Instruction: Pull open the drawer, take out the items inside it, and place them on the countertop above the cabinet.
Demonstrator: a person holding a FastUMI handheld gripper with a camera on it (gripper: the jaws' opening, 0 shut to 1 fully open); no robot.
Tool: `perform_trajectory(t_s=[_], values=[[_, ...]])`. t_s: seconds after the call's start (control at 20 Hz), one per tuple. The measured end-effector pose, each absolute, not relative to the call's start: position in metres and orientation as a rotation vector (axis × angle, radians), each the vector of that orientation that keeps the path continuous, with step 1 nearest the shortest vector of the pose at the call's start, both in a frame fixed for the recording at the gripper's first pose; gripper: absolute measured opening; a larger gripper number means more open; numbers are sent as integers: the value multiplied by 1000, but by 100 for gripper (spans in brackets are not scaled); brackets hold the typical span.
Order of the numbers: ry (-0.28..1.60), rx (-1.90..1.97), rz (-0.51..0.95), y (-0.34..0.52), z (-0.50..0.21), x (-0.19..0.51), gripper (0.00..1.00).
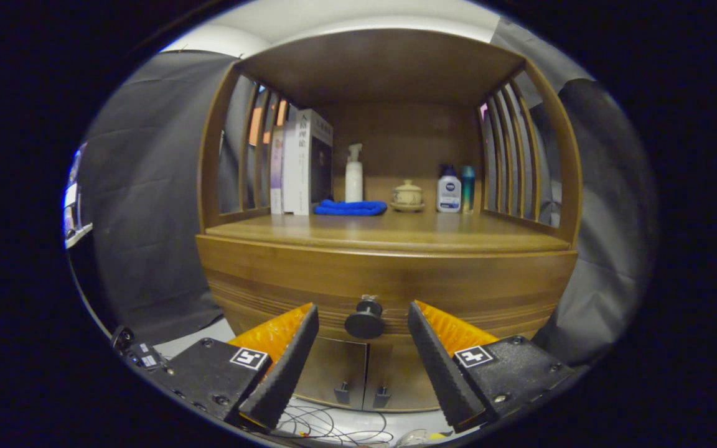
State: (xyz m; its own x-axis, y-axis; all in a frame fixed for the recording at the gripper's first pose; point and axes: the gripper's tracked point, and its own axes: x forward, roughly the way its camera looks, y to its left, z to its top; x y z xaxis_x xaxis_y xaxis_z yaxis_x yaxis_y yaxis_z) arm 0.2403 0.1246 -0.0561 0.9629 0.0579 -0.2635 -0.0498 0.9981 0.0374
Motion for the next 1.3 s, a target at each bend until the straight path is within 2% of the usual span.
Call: perform_trajectory(t_s=[0.2, 0.6, 0.75, 1.3], values=[[329, 42, 12, 120, -76, 263, 89], [367, 38, 17, 126, -91, 277, 68], [362, 22, -32, 126, -91, 276, 47], [345, 15, -17, 126, -92, 266, 33]])
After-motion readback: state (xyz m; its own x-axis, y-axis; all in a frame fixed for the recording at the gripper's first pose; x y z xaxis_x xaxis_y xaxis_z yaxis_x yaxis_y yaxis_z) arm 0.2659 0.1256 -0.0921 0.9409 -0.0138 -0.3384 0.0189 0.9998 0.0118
